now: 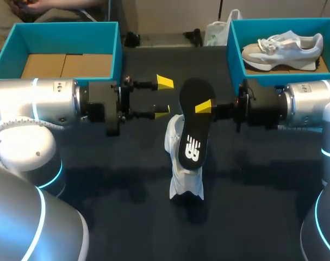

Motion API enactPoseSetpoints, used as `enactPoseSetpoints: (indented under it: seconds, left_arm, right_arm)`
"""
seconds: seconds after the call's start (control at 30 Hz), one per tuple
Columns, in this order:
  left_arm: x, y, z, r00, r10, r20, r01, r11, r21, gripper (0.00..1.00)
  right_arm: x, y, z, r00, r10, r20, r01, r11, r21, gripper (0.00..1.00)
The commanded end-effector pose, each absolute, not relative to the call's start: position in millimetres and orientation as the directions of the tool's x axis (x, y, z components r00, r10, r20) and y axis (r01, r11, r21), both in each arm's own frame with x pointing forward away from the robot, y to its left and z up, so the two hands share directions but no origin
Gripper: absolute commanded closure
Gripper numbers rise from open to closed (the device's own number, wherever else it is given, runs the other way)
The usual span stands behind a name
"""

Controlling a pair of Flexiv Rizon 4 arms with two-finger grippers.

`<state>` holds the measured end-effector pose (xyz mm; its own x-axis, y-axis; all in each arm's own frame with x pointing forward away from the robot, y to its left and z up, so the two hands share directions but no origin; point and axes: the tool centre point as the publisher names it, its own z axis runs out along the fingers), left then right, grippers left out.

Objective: Take the shoe out of the shoebox, open the shoe tongue, remove and reinsert the insole, then place the shoe into the shoebox

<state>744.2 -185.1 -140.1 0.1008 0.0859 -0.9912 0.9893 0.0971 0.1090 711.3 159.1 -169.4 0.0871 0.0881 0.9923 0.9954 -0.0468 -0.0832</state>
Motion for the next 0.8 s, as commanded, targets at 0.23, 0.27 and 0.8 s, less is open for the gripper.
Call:
enactPoseSetpoints:
  seconds: [0.23, 0.27, 0.8]
  left_arm:
    - [754, -194, -154, 0.062, 0.079, -0.995, 0.993, 0.098, 0.069, 0.00]
    - [754, -196, -155, 0.061, 0.078, -0.995, 0.993, 0.094, 0.068, 0.00]
    - [752, -220, -162, 0.032, 0.051, -0.998, 0.995, 0.094, 0.037, 0.05]
  right_arm:
    - [708, 172, -168, 0.073, 0.074, 0.995, 0.997, -0.037, -0.070, 1.00]
    - [708, 174, -168, 0.071, 0.071, 0.995, 0.997, -0.032, -0.069, 1.00]
    - [705, 186, -171, 0.067, 0.055, 0.996, 0.998, -0.023, -0.065, 1.00]
